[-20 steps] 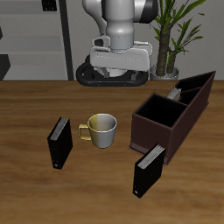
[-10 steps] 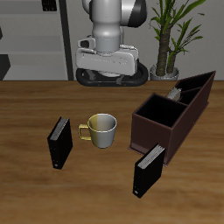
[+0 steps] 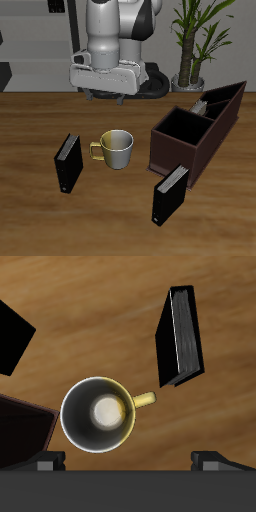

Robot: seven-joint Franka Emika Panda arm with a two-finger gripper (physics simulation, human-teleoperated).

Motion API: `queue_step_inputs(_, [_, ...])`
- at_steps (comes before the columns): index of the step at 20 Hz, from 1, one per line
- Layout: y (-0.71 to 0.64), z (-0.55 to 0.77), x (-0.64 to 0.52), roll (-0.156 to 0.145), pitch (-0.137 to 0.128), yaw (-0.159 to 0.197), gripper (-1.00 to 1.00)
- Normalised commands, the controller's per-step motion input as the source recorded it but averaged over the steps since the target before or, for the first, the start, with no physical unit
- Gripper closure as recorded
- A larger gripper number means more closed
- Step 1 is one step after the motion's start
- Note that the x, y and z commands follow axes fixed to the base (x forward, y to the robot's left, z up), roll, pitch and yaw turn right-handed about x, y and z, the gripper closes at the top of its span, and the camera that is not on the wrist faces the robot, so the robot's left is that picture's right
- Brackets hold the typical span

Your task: Place the yellow book into the left desk caddy's front compartment and place the white-yellow mug into the left desk caddy's right compartment

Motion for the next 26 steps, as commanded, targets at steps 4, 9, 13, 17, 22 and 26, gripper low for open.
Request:
queue_step_inputs(4, [-0.15,-0.31,0.16,-0.010,0.026,0.000,-1.00])
queue_step_inputs(9, [-0.08,-0.26,0.06,0.002,0.012,-0.017,-1.00])
queue_step_inputs(13, [-0.04,-0.27,0.02,0.017,0.019,-0.002,-1.00])
queue_step_inputs(17, [-0.07,-0.14,0.00,-0.009,0.001,-0.019,-1.00])
queue_step_inputs(22, [-0.04,-0.09,0.01,-0.015,0.003,-0.013,-1.00])
queue_step_inputs(26, [0.10,-0.43,-0.03,-0.005,0.029,-0.031,-1.00])
